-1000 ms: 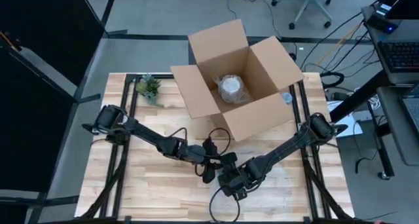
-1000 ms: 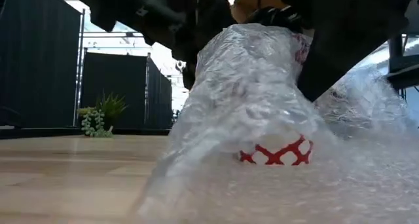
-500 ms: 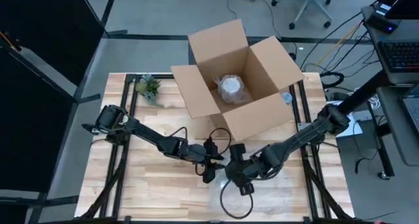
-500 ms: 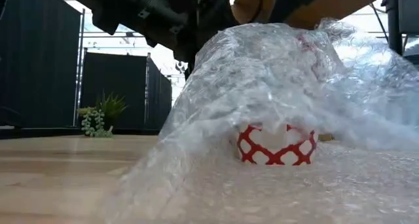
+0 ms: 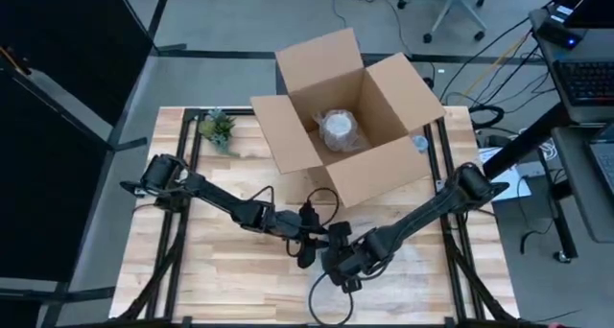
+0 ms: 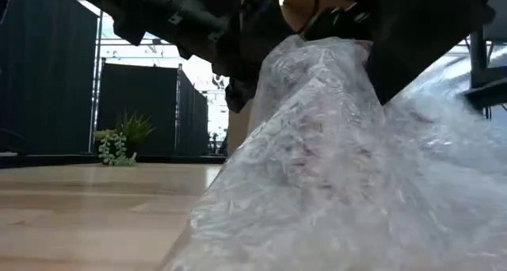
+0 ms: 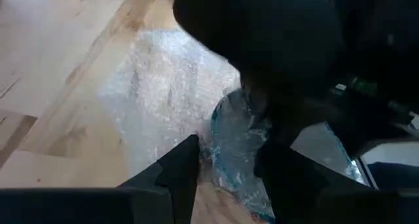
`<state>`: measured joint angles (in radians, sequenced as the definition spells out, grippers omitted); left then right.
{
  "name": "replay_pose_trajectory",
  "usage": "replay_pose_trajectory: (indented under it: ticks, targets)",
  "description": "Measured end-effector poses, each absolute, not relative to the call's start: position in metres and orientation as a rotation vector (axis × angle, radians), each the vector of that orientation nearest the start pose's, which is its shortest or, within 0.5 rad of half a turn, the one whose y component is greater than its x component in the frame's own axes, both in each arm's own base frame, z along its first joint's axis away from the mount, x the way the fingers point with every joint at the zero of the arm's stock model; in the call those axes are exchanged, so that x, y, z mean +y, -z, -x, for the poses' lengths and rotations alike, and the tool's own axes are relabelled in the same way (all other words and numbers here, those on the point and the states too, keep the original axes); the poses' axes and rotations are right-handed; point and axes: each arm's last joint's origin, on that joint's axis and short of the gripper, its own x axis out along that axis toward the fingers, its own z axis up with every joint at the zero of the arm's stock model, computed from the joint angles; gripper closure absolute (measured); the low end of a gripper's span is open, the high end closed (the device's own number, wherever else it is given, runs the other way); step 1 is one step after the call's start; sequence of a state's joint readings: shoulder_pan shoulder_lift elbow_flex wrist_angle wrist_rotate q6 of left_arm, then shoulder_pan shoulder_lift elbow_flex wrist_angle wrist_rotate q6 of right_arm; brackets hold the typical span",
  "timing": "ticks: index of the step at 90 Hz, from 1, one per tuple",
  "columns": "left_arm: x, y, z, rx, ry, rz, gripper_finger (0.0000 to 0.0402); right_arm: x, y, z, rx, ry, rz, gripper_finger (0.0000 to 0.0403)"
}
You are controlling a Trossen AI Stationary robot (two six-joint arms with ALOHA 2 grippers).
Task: Wrap mug
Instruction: Wrap the red mug with the bubble wrap
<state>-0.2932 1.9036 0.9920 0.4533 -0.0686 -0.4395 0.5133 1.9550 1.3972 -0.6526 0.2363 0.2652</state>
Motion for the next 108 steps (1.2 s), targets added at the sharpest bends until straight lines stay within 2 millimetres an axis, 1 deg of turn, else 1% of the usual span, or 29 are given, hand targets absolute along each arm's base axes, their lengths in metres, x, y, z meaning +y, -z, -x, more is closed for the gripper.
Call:
replay_pose_trajectory:
  ticks: [14, 27, 34, 42, 52, 65, 68, 81, 99, 108]
  targets:
    - [-0.111, -0.167, -0.372, 0.498, 0.138, 0.350, 0.0260, 0.188, -0.175, -0.348, 1.133, -0.099, 0.216, 0.0179]
    - [-0.110, -0.195, -0.364, 0.580, 0.083, 0.345, 0.0260, 0.188, -0.174, -0.349, 1.128, -0.099, 0.218, 0.0179]
    - [-0.112, -0.204, -0.355, 0.612, 0.071, 0.336, 0.0260, 0.188, -0.174, -0.349, 1.124, -0.095, 0.221, 0.0179]
    - [-0.120, -0.210, -0.350, 0.601, 0.069, 0.324, 0.0260, 0.188, -0.174, -0.349, 1.124, -0.097, 0.221, 0.0179]
    - [-0.129, -0.208, -0.343, 0.627, 0.048, 0.280, 0.0260, 0.188, -0.172, -0.349, 1.127, -0.109, 0.222, 0.0179]
    - [-0.131, -0.178, -0.342, 0.703, -0.027, 0.222, 0.0260, 0.188, -0.171, -0.349, 1.138, -0.116, 0.230, 0.0179]
    - [-0.131, -0.175, -0.344, 0.698, -0.032, 0.223, 0.0260, 0.188, -0.171, -0.349, 1.138, -0.116, 0.230, 0.0179]
    - [-0.127, -0.183, -0.354, 0.579, -0.020, 0.252, 0.0260, 0.188, -0.170, -0.347, 1.148, -0.120, 0.235, 0.0179]
    - [-0.128, -0.190, -0.358, 0.587, 0.051, 0.291, 0.0260, 0.188, -0.171, -0.348, 1.139, -0.121, 0.238, 0.0179]
    - [-0.128, -0.191, -0.358, 0.607, 0.053, 0.308, 0.0260, 0.188, -0.171, -0.349, 1.133, -0.125, 0.240, 0.0179]
